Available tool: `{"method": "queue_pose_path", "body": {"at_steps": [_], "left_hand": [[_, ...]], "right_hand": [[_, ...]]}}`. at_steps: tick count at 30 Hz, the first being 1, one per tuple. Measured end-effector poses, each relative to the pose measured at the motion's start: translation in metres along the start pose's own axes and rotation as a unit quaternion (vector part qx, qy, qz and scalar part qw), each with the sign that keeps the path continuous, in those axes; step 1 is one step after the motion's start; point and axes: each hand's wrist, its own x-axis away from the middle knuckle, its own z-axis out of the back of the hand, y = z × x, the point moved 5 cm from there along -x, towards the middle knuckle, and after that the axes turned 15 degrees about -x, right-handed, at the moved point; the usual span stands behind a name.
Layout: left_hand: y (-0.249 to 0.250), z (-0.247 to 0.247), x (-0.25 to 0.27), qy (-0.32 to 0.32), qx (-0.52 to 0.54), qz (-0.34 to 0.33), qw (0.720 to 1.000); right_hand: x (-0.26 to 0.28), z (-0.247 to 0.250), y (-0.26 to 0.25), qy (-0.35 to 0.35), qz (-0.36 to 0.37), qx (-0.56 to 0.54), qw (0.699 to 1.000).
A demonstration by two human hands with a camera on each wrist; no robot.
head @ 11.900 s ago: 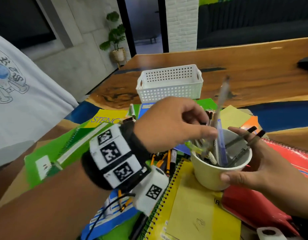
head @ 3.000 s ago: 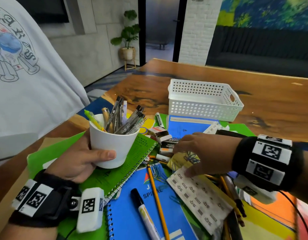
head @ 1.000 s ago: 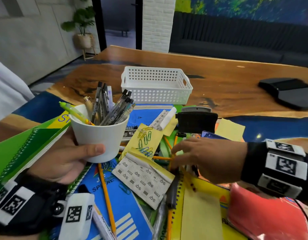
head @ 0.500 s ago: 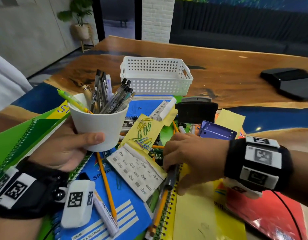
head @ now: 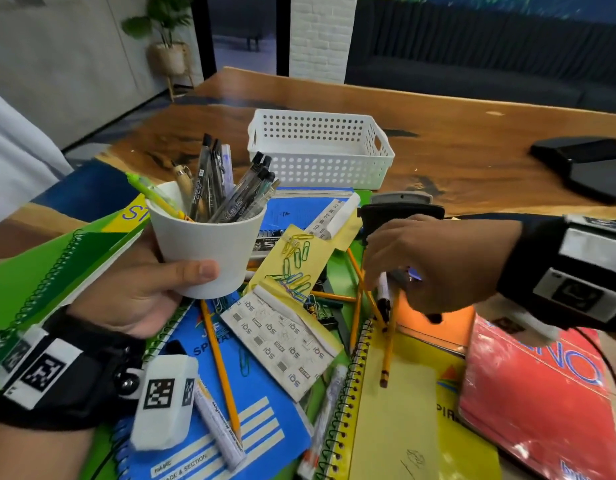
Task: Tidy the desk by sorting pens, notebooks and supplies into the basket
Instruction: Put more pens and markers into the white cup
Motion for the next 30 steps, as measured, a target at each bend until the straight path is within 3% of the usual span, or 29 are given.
{"method": "queue_pose_path", "body": {"at_steps": [2, 5, 10, 13, 17, 23, 30], "left_hand": [[0.000, 0.000, 0.000, -0.001, 0.000, 0.000, 1.000], [0.001, 0.000, 0.001, -0.002, 0.002, 0.004, 1.000], [0.002, -0.001, 0.003, -0.001, 0.017, 0.004, 1.000], [0.005, -0.003, 0.004, 0.008, 0.020, -0.001, 1.000], [0.005, -0.004, 0.004, 0.004, 0.022, -0.004, 1.000], [0.003, -0.001, 0.003, -0.001, 0.020, -0.015, 1.000], [-0.002, 0.001, 0.000, -0.005, 0.023, -0.017, 1.000]], "right_hand": [[-0.015, 0.001, -0.011, 0.030, 0.015, -0.041, 0.999], [-0.046, -0.001, -0.021, 0.053, -0.002, -0.014, 0.999], [-0.087, -0.006, -0.035, -0.008, -0.023, 0.008, 1.000], [-0.096, -0.005, -0.046, 0.002, 0.005, 0.067, 0.998], [-0.089, 0.001, -0.046, 0.039, 0.007, 0.180, 0.983], [-0.050, 0.029, -0.019, 0.104, -0.070, 0.226, 0.966], [-0.018, 0.058, -0.003, 0.215, -0.090, 0.279, 0.932]]}}
